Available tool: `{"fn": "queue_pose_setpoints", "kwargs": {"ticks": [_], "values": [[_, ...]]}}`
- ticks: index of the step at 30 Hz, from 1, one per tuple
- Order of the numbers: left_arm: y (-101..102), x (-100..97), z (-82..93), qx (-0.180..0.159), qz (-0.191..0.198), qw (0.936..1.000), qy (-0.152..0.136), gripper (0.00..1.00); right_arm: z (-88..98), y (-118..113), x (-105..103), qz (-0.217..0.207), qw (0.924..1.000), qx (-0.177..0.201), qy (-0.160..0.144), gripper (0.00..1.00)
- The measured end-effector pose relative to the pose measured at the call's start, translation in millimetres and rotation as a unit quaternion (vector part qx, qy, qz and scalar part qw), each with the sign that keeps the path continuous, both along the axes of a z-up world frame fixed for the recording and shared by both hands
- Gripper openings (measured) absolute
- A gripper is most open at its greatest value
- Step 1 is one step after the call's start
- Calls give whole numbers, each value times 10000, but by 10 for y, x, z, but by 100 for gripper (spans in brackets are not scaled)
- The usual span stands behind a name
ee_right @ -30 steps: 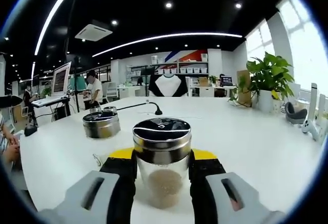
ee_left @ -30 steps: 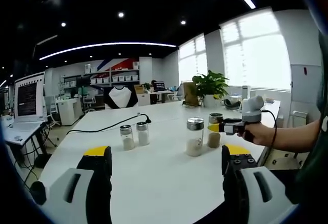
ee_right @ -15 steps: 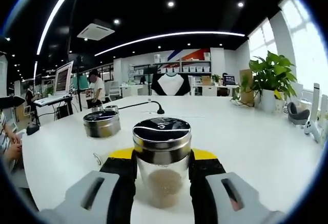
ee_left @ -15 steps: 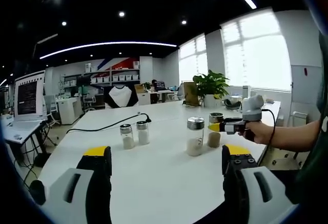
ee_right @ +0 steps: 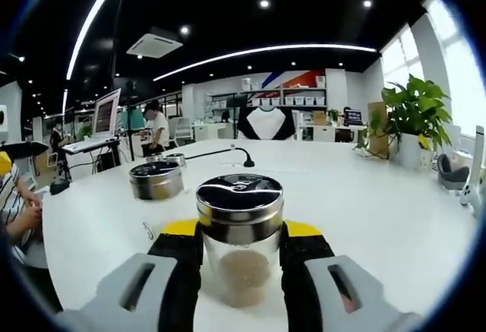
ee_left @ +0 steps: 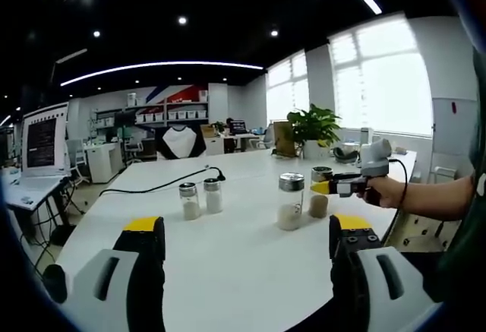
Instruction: Rotate the seasoning bottle until the label or dispensing opening points toward the visible target arrow and the bottle remains upright within the marked orientation range
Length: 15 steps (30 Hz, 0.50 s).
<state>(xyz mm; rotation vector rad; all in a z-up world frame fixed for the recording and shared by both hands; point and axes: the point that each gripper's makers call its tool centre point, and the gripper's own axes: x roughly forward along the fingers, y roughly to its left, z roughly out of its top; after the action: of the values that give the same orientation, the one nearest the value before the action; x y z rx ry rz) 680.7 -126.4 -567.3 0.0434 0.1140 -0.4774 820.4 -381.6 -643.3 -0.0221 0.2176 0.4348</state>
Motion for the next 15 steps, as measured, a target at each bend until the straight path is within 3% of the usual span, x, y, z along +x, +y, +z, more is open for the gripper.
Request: {"fn": "queue_pose_setpoints", "kwargs": {"ticks": [15], "values": [[37,-18,-32,14,72,10000,23,94,-7,25,-11,711,9975,12,64,38]]}}
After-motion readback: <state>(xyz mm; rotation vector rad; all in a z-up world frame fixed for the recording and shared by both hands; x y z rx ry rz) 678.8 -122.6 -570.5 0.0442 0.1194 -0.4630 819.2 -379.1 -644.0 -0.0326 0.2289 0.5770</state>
